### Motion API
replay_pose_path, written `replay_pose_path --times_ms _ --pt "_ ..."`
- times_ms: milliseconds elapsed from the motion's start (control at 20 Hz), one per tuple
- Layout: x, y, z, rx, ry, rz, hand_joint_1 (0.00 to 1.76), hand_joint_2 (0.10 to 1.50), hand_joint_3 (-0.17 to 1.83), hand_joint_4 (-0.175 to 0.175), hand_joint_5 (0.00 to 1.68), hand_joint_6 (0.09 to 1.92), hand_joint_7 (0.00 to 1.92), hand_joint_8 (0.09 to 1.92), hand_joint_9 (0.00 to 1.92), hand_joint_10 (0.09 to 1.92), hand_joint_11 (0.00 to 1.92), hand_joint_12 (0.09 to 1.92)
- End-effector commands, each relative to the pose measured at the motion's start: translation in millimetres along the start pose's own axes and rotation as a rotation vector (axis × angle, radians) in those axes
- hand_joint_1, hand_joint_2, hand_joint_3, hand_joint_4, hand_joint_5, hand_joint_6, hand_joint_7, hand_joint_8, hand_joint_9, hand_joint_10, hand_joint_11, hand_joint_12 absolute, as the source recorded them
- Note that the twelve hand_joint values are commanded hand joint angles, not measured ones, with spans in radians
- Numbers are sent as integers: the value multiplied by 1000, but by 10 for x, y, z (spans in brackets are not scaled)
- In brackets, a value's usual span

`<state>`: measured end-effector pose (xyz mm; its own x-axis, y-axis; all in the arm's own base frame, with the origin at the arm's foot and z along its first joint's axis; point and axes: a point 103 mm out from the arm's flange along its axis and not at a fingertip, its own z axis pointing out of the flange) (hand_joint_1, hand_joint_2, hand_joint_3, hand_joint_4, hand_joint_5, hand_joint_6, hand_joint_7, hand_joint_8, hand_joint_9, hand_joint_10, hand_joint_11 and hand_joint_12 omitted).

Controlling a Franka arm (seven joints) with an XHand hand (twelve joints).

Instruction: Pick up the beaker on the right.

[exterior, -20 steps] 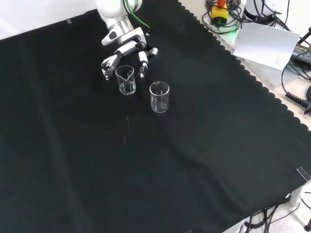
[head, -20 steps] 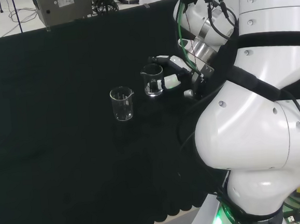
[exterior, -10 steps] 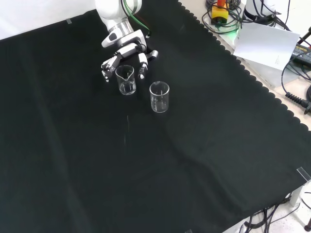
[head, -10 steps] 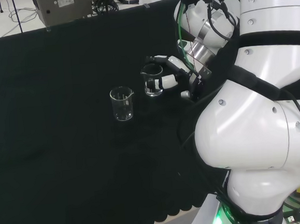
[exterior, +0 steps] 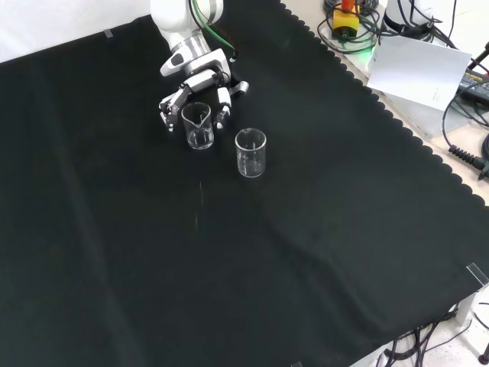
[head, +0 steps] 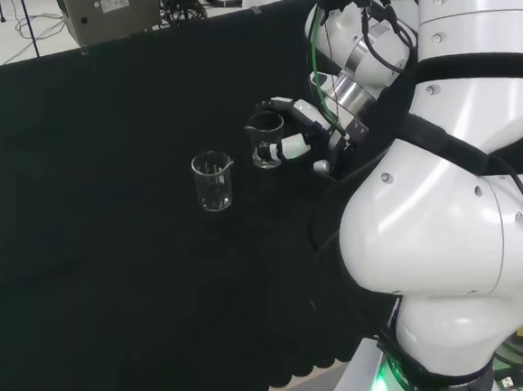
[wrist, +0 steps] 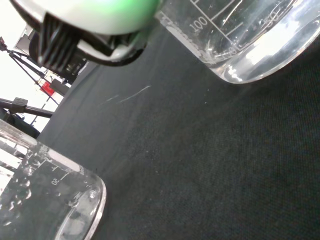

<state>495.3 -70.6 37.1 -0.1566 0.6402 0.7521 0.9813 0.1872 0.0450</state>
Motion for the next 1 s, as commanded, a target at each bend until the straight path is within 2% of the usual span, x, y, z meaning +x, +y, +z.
replay_pose_path --times_ms 50,650,1000 --pt "15 16 26 3 16 -8 1027 479 635 -27 409 690 432 713 534 585 17 1380" --pt "54 59 109 3 58 -14 963 481 674 -28 391 741 432 721 540 585 26 1379" --pt "61 96 138 9 75 0 919 564 639 -26 517 848 462 730 564 594 55 1376"
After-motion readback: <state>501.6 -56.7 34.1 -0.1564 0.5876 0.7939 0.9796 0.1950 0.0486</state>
